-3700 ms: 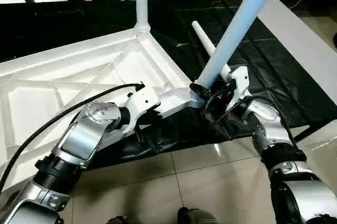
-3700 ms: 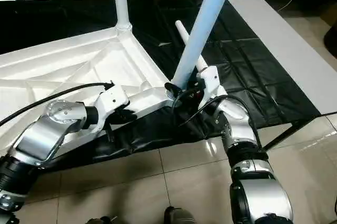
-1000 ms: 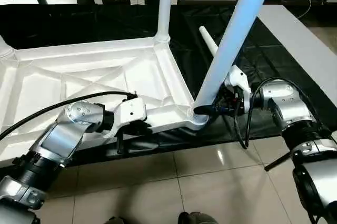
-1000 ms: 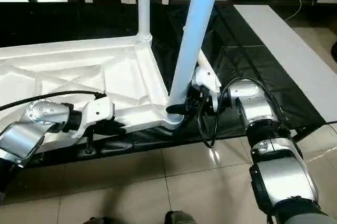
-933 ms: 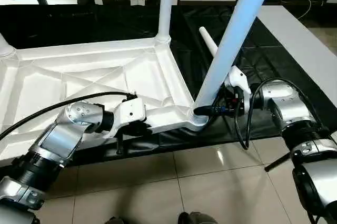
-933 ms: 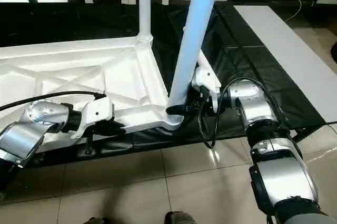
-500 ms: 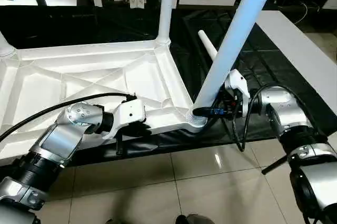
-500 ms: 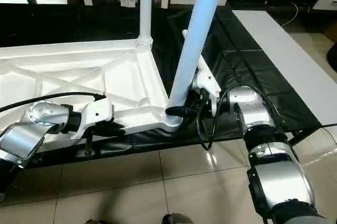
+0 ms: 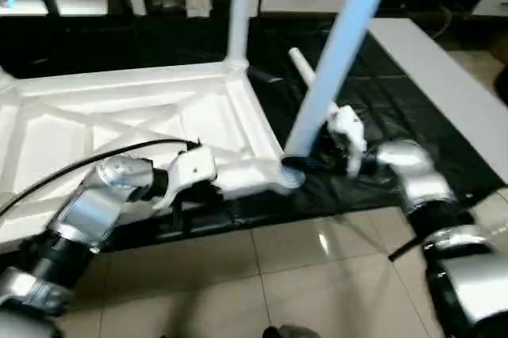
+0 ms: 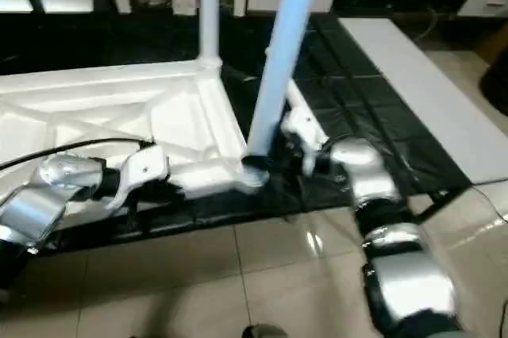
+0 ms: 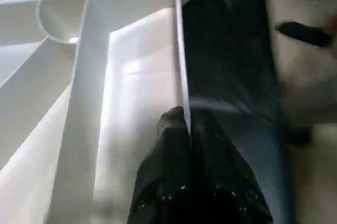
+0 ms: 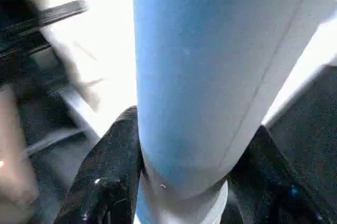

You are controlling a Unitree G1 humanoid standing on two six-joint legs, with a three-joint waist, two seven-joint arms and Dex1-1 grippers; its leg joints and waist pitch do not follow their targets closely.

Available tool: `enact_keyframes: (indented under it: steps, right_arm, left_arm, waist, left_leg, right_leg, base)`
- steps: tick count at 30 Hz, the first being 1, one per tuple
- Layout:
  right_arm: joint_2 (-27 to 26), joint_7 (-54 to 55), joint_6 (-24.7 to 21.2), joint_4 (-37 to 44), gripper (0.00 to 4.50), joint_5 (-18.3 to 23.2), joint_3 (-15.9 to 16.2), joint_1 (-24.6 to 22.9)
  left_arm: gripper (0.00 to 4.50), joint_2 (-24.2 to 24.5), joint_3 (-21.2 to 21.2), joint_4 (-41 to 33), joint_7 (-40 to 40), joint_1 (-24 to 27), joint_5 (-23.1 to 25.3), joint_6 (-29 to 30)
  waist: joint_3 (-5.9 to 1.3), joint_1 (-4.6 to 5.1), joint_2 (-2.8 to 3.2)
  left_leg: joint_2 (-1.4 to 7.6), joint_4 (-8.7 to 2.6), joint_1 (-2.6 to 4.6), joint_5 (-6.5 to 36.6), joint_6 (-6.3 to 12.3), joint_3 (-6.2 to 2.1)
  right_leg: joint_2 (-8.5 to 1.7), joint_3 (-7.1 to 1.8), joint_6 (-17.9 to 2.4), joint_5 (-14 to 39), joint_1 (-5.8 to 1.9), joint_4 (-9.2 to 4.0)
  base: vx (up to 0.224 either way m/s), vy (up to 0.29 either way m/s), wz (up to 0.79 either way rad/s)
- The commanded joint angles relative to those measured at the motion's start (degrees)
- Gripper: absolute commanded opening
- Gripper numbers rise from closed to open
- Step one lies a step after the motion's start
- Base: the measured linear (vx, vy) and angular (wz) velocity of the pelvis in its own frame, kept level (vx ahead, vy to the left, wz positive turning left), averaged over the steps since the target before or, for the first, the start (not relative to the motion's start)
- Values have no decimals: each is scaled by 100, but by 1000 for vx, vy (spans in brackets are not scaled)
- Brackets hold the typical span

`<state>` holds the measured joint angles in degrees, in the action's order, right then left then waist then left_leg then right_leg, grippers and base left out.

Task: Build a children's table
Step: Insert table leg to table base

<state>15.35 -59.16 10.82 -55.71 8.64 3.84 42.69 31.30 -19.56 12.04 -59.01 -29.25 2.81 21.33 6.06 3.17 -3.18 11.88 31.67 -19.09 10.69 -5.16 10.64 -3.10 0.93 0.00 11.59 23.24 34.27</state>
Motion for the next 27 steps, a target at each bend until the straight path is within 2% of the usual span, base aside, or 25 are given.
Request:
enact_keyframes:
  steps: [1,2,3,4,5,6,7,8,10,11,12,14,17,20,21,22,23,25,27]
  right_arm:
    - [46,1103,-526,-855,188,-803,335,-720]
    - [-33,1373,-553,-847,188,-815,306,-773]
    - [-33,1373,-553,-847,188,-815,306,-773]
    - [-159,1854,-615,-842,188,-843,258,-828]
    - [-325,2500,-713,-869,188,-829,154,-866]
    - [-539,3231,-822,-935,188,-782,18,-882]
    - [-539,3231,-822,-935,188,-782,18,-882]
    - [-688,3738,-901,-977,188,-736,-66,-889]
    - [-904,4265,-1017,-1063,188,-595,-222,-874]
    - [-904,4265,-1017,-1063,188,-595,-222,-874]
    - [-1163,4716,-1115,-1120,188,-439,-369,-858]
    - [-1519,5104,-1197,-1161,188,-244,-522,-789]
    - [-1617,5003,-1227,-1113,188,-177,-511,-683]
    - [-1610,4975,-1236,-1094,188,-135,-546,-645]
    - [-1569,4901,-1232,-1085,188,-102,-574,-593]
    - [-1486,4663,-1231,-1037,188,-100,-600,-463]
    - [-1467,4595,-1233,-1026,188,-112,-598,-430]
    - [-1308,4245,-1319,-989,187,-159,-583,-234]
    - [-1191,4120,-1372,-988,187,-245,-553,-136]
  left_arm:
    - [0,-231,-310,-239,51,48,4,289]
    - [0,-376,-268,-297,266,25,16,610]
    - [0,-376,-268,-297,266,25,16,610]
    - [0,-613,-208,-359,644,-10,103,1050]
    - [0,-921,-90,-357,1095,-65,163,1453]
    - [0,-1345,135,-259,1664,-163,168,1769]
    - [0,-1345,135,-259,1664,-163,168,1769]
    - [0,-1633,298,-184,2039,-234,173,1959]
    - [0,-1983,520,-62,2408,-324,91,2081]
    - [0,-1983,520,-62,2408,-324,91,2081]
    - [0,-2279,683,42,2660,-408,7,2188]
    - [0,-2501,720,116,2784,-491,-35,2227]
    - [0,-2365,598,16,2610,-471,-7,2295]
    - [0,-2285,546,-43,2522,-445,30,2314]
    - [0,-2186,485,-109,2407,-406,56,2288]
    - [0,-2013,359,-251,2210,-328,86,2209]
    - [0,-1982,333,-267,2178,-319,84,2180]
    - [0,-1618,18,-408,1748,-227,144,1982]
    - [0,-1434,-103,-476,1585,-168,181,1882]
  waist:
    - [3,77,108]
    - [-14,103,117]
    - [-16,103,129]
    - [-19,117,132]
    - [-33,155,153]
    - [-32,166,128]
    - [-22,198,127]
    - [-40,194,133]
    - [-30,223,138]
    - [-54,218,124]
    - [-50,215,135]
    - [-51,230,120]
    - [-62,236,140]
    - [-66,263,152]
    - [-67,264,152]
    - [-77,284,158]
    - [-98,320,157]
    - [-126,317,171]
    - [-129,348,172]
  left_leg:
    - [111,-436,51,3434,-151,-222]
    - [106,-452,37,3487,-143,-256]
    - [101,-452,47,3538,-128,-267]
    - [100,-457,52,3600,-109,-274]
    - [124,-477,45,3554,-158,-253]
    - [106,-480,38,3544,-140,-257]
    - [110,-481,36,3556,-161,-237]
    - [91,-467,51,3598,-152,-251]
    - [78,-467,36,3645,-136,-243]
    - [70,-464,35,3610,-118,-253]
    - [70,-475,18,3602,-102,-256]
    - [75,-495,4,3586,-113,-249]
    - [92,-513,-60,3425,-111,-228]
    - [101,-517,-95,3286,-129,-205]
    - [103,-519,-91,3269,-127,-204]
    - [103,-522,-117,3196,-119,-206]
    - [114,-521,-146,3031,-100,-192]
    - [129,-515,-176,2677,-34,-175]
    - [133,-501,-217,2423,10,-142]
  right_leg:
    - [-368,-134,-399,4526,140,-764]
    - [-368,-119,-403,4448,127,-770]
    - [-365,-108,-408,4422,135,-785]
    - [-360,-98,-415,4375,140,-795]
    - [-351,-79,-553,3931,115,-775]
    - [-349,-33,-566,3819,116,-796]
    - [-346,-36,-569,3775,128,-786]
    - [-348,-7,-517,3805,130,-803]
    - [-341,4,-453,3781,147,-815]
    - [-348,13,-412,3738,137,-825]
    - [-347,11,-406,3678,130,-821]
    - [-340,6,-412,3450,141,-811]
    - [-333,-22,-502,2958,115,-765]
    - [-341,-39,-627,2608,86,-722]
    - [-341,-40,-647,2569,84,-719]
    - [-343,-42,-696,2440,54,-691]
    - [-347,-52,-776,2196,22,-670]
    - [-342,-54,-904,1798,-27,-633]
    - [-355,-55,-1006,1646,-44,-614]
  base:
    - [0,0,0]
    - [0,0,0]
    - [0,0,0]
    - [0,0,0]
    - [0,0,0]
    - [0,0,0]
    - [0,0,0]
    - [0,0,0]
    - [0,0,0]
    - [0,0,0]
    - [0,0,0]
    - [0,0,0]
    - [0,0,0]
    - [0,0,0]
    - [0,0,0]
    - [0,0,0]
    - [0,0,0]
    - [0,0,0]
    - [0,0,0]
